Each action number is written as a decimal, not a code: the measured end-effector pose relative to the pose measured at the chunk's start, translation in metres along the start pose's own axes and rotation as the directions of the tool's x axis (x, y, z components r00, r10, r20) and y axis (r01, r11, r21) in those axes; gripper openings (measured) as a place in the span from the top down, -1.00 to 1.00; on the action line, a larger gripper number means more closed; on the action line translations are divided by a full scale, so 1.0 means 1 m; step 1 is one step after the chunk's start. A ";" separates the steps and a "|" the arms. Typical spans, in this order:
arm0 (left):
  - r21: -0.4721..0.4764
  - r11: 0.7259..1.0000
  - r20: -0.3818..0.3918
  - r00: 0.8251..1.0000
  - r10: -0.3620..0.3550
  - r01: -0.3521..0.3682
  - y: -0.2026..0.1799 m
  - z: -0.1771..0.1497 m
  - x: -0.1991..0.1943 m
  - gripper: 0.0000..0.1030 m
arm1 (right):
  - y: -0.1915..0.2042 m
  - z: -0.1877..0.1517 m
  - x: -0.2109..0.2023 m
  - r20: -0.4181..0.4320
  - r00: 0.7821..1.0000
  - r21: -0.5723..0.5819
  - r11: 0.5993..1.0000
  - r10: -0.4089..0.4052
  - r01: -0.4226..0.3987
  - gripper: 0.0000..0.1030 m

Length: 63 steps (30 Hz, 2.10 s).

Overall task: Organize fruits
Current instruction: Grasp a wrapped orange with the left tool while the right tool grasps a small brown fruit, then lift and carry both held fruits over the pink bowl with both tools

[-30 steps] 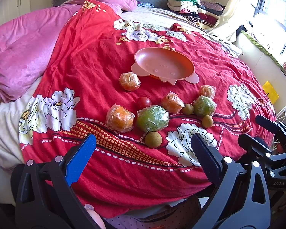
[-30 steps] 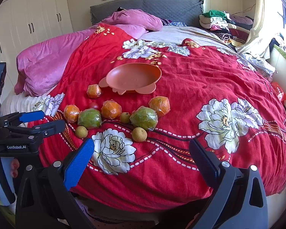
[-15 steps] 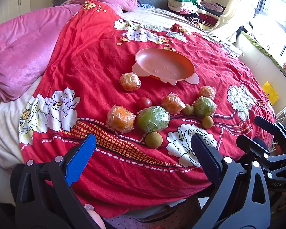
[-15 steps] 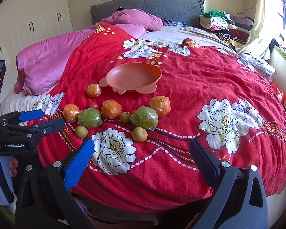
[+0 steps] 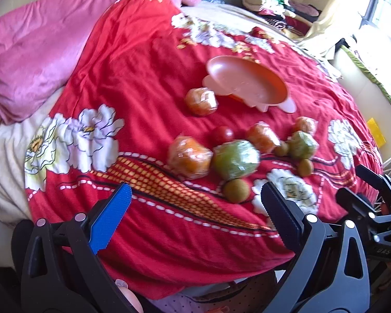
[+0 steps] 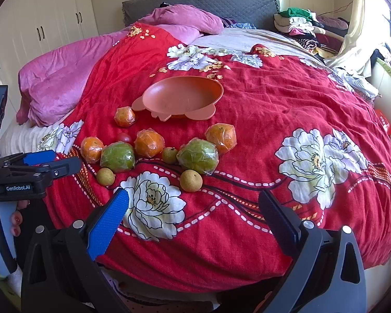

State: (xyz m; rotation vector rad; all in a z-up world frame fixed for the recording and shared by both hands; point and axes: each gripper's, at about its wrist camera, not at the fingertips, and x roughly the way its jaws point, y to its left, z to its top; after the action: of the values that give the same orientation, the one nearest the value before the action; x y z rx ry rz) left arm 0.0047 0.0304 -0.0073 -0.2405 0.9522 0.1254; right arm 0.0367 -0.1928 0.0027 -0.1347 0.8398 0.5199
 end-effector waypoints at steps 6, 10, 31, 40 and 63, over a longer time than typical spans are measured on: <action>0.002 1.000 -0.035 0.999 0.008 -0.008 0.015 0.003 0.016 -0.82 | -0.003 0.004 0.014 -0.022 1.000 0.007 1.000 -0.004 0.004 -0.92; 0.002 1.000 -0.035 0.999 -0.021 0.021 0.020 0.007 0.024 -0.82 | -0.003 0.006 0.020 -0.031 0.999 0.002 1.000 -0.007 0.007 -0.92; 0.073 0.989 -0.062 0.990 -0.124 0.129 0.025 0.022 0.049 -0.01 | -0.005 0.007 0.060 -0.125 0.991 0.025 0.998 0.054 -0.051 0.00; 0.096 0.980 -0.070 0.984 -0.165 0.171 0.028 0.026 0.054 0.09 | -0.005 0.008 0.072 -0.145 0.986 0.025 0.997 0.082 -0.080 0.48; 0.068 0.963 -0.067 0.964 -0.258 0.263 0.035 0.045 0.048 0.32 | -0.005 0.033 0.044 -0.067 0.987 0.011 0.989 0.147 -0.146 0.52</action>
State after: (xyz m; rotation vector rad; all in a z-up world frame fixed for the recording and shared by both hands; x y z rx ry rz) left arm 0.0606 0.0762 -0.0267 -0.2983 0.9724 -0.1607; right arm 0.0859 -0.1701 -0.0087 -0.0853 0.9215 0.6534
